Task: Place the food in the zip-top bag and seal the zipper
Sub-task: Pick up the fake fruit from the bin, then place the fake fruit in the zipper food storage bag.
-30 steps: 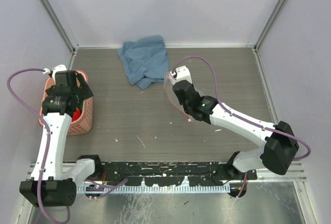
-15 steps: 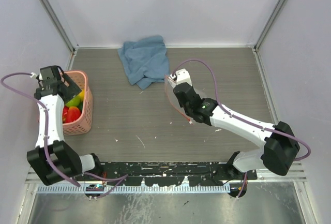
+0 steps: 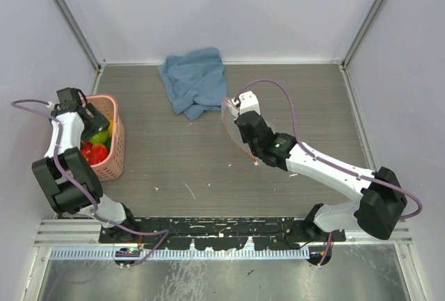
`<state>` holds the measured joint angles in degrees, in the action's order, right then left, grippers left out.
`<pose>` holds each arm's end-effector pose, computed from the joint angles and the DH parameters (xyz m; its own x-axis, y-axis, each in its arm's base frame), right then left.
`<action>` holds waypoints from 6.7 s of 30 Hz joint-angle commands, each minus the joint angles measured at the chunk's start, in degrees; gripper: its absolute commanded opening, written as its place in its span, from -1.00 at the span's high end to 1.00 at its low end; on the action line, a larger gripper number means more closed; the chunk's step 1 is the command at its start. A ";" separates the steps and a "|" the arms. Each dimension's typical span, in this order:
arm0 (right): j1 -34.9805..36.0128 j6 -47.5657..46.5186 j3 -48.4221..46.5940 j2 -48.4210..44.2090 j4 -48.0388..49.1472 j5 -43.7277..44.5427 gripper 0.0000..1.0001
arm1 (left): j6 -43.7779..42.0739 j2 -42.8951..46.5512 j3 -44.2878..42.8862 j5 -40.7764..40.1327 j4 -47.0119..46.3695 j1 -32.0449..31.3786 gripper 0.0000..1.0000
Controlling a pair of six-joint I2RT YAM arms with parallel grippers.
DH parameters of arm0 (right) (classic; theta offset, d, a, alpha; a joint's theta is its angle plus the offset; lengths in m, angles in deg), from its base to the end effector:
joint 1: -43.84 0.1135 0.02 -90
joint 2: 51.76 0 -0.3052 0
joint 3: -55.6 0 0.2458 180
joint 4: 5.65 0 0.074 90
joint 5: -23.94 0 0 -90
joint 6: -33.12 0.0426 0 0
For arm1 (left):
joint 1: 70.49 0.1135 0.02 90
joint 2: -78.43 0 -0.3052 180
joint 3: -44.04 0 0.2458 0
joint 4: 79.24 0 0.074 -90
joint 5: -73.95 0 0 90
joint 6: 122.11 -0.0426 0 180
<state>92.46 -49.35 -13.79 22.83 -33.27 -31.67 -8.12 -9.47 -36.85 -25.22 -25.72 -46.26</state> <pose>0.2001 0.1908 0.3263 -0.3952 -0.2850 -0.8732 -0.2558 0.9472 -0.1934 0.2798 0.1334 0.2875 -0.5315 -0.6794 -0.5059 -0.7583 0.6478 -0.0733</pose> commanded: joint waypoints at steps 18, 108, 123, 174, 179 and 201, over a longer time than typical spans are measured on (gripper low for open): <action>-0.67 0.04 -0.35 -2.54 0.60 6.70 0.99 | -1.31 1.06 -2.01 4.29 -2.22 0.66 -0.10; -0.66 7.76 -1.14 -1.20 -0.92 -3.28 0.99 | 37.95 18.73 24.55 15.09 -65.57 -64.16 0.18; -0.69 8.44 -0.82 -3.57 1.54 -5.56 0.99 | 27.57 16.43 20.29 -1.61 -44.36 -70.34 0.15; -1.55 10.84 0.32 -5.31 3.50 -15.14 0.99 | 18.34 25.10 16.86 -15.69 -30.16 -78.17 -0.89; -1.77 10.85 0.40 -5.41 3.45 -15.37 0.99 | 20.17 28.51 18.96 -19.38 -24.64 -78.19 -0.84; -1.77 7.81 -1.15 -5.56 1.04 -16.28 0.99 | 18.47 20.10 12.25 -12.78 -31.63 -78.13 -0.60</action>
<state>90.86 -39.85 -12.53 18.96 -32.33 -48.22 10.94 8.17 -22.55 -38.53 -52.87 -124.16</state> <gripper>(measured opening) 0.040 0.796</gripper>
